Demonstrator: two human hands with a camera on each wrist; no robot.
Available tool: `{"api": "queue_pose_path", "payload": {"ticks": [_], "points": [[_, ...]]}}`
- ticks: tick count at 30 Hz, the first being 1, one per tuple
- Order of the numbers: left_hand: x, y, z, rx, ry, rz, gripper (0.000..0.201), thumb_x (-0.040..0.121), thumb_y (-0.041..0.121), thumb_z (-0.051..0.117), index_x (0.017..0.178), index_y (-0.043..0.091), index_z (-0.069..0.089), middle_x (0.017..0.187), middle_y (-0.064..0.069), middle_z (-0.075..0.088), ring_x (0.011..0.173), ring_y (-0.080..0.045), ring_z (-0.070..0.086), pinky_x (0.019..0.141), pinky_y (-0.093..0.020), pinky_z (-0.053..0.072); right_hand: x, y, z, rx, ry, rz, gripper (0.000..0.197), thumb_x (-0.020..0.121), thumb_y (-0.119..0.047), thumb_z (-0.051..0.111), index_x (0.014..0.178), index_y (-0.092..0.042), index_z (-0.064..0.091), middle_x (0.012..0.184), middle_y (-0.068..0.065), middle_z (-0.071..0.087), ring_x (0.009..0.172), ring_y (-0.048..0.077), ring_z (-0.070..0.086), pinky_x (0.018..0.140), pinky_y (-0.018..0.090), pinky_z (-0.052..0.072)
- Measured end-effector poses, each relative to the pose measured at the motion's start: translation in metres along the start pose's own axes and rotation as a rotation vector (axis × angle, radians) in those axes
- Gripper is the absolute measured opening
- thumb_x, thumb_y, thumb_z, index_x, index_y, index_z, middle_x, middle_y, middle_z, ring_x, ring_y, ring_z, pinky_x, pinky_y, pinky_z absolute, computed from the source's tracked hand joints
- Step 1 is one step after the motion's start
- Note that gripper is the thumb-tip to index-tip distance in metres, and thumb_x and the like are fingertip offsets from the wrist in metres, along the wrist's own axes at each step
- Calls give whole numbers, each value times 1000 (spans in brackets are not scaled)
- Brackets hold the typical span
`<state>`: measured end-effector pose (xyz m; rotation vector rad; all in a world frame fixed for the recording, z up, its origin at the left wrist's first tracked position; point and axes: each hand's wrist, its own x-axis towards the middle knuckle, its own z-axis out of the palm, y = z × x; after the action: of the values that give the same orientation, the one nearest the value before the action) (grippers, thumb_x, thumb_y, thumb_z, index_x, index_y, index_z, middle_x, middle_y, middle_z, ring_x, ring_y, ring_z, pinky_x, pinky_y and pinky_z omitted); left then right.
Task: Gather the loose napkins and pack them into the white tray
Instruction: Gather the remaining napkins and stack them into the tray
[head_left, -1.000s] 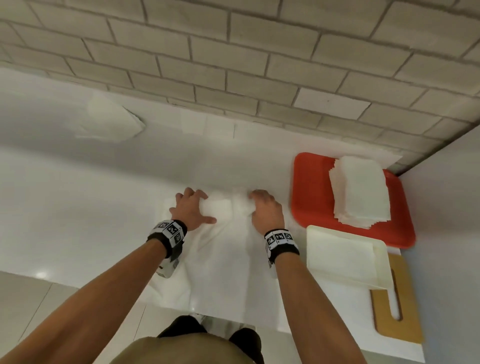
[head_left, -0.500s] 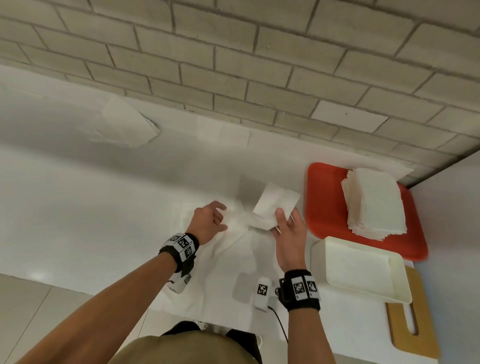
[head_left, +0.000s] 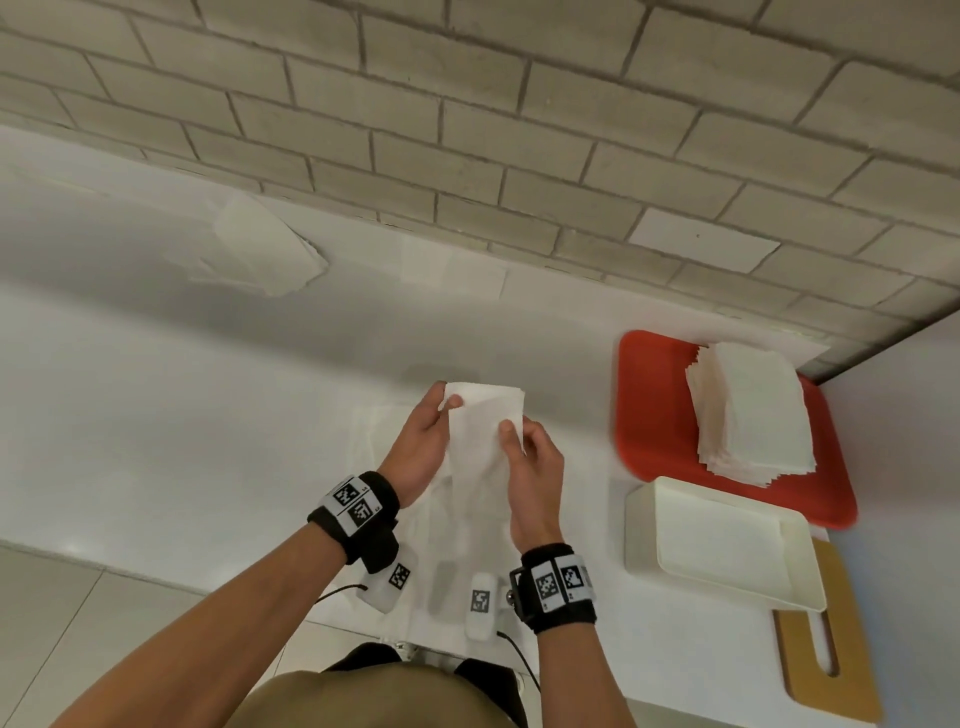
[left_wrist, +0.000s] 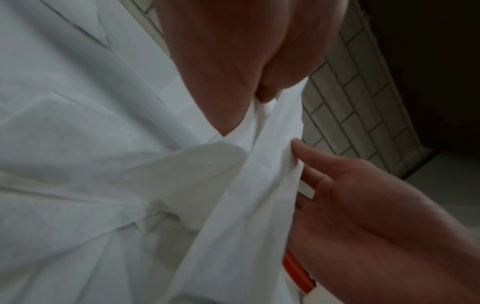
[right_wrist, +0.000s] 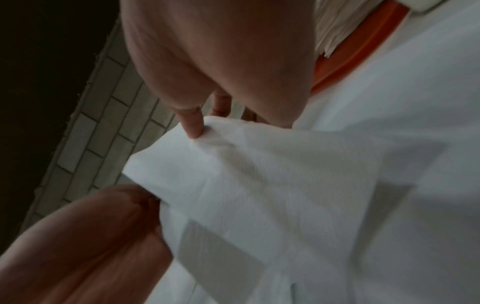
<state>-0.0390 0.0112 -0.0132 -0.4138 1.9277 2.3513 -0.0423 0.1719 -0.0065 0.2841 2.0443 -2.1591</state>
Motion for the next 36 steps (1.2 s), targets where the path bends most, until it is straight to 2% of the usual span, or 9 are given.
{"api": "queue_pose_path", "payload": {"ticks": [3, 8, 12, 17, 20, 23, 27, 31, 36], "points": [[-7, -1, 7, -50, 37, 24, 36, 114, 45, 41, 122, 11, 52, 108, -4, 64, 101, -26, 63, 94, -47, 50, 0, 1, 11, 94, 76, 29, 23, 105, -28, 71, 93, -9, 69, 86, 1, 72, 81, 16, 66, 80, 40, 54], [-12, 11, 10, 24, 122, 70, 37, 115, 46, 37, 114, 17, 59, 106, -5, 69, 99, -19, 64, 95, -39, 51, 0, 0, 19, 114, 132, -11, 25, 105, -28, 73, 94, -7, 66, 89, 1, 72, 83, 14, 67, 78, 32, 55], [0, -2, -44, 656, 217, 164, 25, 104, 45, 63, 110, 21, 63, 107, 3, 73, 103, -23, 68, 94, -44, 56, 3, -2, -3, 62, 173, -119, 13, 101, -27, 78, 99, -18, 69, 105, 10, 75, 99, 18, 68, 94, 45, 56], [-4, -40, -104, 1266, 118, -119, 85, 79, 69, 79, 146, 28, 48, 145, 0, 45, 132, -30, 40, 107, -49, 39, 5, -12, -45, 142, 168, -36, 33, 99, -32, 80, 129, -30, 65, 118, -1, 75, 106, 11, 77, 95, 31, 61], [-6, -46, -103, 1299, 137, -93, 79, 78, 68, 81, 142, 31, 53, 137, 1, 47, 130, -28, 40, 106, -49, 34, 12, -2, -63, -17, 182, -6, 20, 103, -40, 73, 115, -24, 73, 107, -11, 76, 96, 3, 72, 93, 28, 56], [-2, -42, -95, 1267, 151, -70, 65, 83, 56, 83, 136, 26, 59, 132, -1, 50, 128, -27, 41, 101, -47, 32, 26, 24, -73, -338, 141, 28, 44, 105, -47, 66, 74, -17, 57, 67, -14, 53, 69, 15, 50, 72, 36, 42], [1, -39, -87, 1172, 152, -100, 57, 88, 50, 80, 132, 22, 57, 126, -1, 60, 128, -29, 49, 98, -46, 35, 35, 50, -75, -679, -19, 169, 33, 105, -45, 66, 112, -13, 67, 103, 0, 67, 104, 28, 64, 91, 38, 49], [3, -37, -84, 1281, 95, -136, 58, 91, 53, 76, 139, 27, 57, 127, 0, 62, 130, -27, 50, 103, -48, 33, 36, 52, -71, -799, -179, 152, 51, 94, -48, 73, 133, -15, 68, 129, 3, 72, 122, 27, 67, 107, 42, 53], [1, -27, -81, 921, 175, 93, 21, 98, 35, 76, 113, 21, 75, 102, 2, 71, 101, -23, 65, 85, -33, 43, 24, 1, -45, -825, -437, -163, 34, 100, -43, 75, 127, -22, 73, 113, -10, 68, 105, 9, 64, 94, 27, 46]]}}
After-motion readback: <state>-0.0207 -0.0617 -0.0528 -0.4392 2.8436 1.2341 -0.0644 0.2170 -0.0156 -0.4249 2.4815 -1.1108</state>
